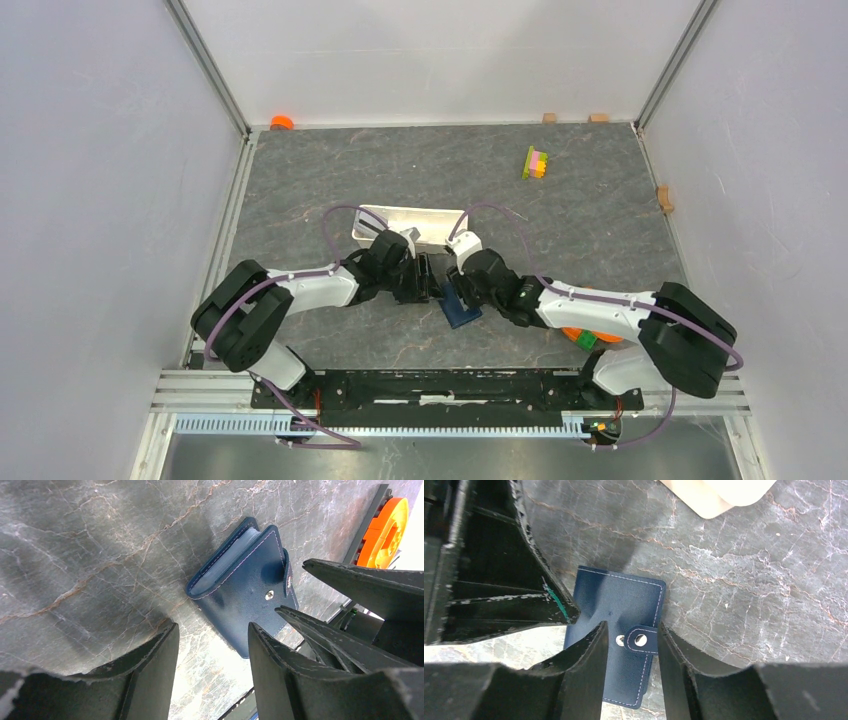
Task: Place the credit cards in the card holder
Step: Close the card holder at the center of the board.
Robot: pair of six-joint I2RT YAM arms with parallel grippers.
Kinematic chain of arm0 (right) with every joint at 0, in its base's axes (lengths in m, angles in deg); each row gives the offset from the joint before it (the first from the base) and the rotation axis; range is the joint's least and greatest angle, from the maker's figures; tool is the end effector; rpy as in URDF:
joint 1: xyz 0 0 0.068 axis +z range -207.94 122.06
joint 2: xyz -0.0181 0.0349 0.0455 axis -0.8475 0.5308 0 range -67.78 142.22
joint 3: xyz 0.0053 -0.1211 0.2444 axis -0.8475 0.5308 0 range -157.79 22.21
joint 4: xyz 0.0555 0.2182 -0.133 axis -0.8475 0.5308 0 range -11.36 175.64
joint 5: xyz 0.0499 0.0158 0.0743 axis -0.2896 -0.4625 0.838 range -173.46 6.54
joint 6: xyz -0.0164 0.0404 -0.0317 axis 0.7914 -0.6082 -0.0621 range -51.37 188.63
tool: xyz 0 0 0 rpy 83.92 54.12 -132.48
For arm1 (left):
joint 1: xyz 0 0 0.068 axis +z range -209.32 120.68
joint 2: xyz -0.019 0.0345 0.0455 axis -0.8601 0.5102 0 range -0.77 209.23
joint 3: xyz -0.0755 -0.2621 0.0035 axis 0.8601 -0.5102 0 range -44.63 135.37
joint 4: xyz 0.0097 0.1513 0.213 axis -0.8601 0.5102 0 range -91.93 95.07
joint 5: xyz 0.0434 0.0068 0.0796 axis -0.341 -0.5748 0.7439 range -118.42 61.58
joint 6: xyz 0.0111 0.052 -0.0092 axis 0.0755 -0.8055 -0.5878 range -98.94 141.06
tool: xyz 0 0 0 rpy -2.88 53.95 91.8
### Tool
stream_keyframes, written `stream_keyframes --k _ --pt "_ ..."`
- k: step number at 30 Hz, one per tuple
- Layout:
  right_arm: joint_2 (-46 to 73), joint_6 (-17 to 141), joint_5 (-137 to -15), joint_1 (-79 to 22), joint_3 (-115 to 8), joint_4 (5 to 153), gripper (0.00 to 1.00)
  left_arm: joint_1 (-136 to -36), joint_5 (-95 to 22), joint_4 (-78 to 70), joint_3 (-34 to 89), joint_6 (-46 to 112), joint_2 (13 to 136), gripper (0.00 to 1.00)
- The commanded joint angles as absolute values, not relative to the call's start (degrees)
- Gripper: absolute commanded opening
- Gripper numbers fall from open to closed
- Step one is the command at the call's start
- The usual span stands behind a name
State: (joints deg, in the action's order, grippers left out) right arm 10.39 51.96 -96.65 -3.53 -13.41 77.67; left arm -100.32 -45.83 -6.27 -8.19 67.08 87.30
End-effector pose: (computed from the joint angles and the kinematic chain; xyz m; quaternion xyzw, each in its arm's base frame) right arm 0.1627 0.2133 0.1783 -0.2485 0.8726 0.1516 0.3923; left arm 0.2070 -0.1938 0.1431 0.0147 0.9221 -0.3501 0.1640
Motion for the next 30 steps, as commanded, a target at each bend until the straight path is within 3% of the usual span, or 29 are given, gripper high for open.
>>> stream_keyframes --k 1,8,21,24,30 --pt "12.07 52.89 -101.55 -2.62 -16.84 81.14 0.46 -100.20 -44.85 -6.15 -6.66 67.21 86.63 0.60" --pt "14.38 53.23 -101.62 -0.97 -18.04 81.22 0.40 -100.20 -45.03 -6.06 -6.45 67.03 87.36 0.59" --pt "14.97 52.55 -106.11 1.63 -18.40 84.35 0.40 -100.21 -45.56 -5.97 -6.01 66.85 88.50 0.58" --pt "14.92 52.76 -106.88 1.98 -18.27 84.13 0.32 -100.19 -45.64 -5.97 -5.95 66.85 88.62 0.58" --pt "14.87 53.15 -107.52 2.18 -18.74 84.04 0.27 -100.24 -45.83 -5.95 -5.86 66.67 88.86 0.58"
